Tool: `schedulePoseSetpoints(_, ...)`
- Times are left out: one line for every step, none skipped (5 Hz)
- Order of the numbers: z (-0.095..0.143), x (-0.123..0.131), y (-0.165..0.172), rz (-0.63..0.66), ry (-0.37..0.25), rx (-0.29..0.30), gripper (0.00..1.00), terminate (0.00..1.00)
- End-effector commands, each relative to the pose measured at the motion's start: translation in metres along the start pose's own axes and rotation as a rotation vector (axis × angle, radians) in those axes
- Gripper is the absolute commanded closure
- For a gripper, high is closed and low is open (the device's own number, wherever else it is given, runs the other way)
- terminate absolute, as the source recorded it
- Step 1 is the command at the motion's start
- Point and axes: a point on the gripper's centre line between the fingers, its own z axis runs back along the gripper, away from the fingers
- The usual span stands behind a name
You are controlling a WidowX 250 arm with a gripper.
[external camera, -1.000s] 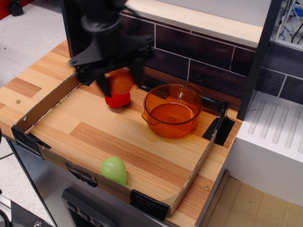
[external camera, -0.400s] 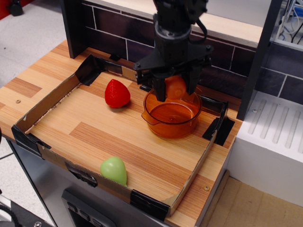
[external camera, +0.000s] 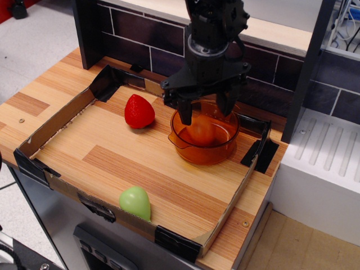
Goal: Put carrot in pot
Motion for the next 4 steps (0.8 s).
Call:
schedulePoseSetpoints(0.044,0.014,0.003,0.029,-0.018,-0.075,0.0,0.0)
schedulePoseSetpoints(0.072,0.022,0.017,0.029,-0.015,-0.102,0.0,0.0)
schedulePoseSetpoints(0.102,0.039,0.044,0.039,-0.017,-0.106,0.0,0.0)
schedulePoseSetpoints(0.102,0.056,0.075,0.027,-0.036,-0.032,0.0,0.0)
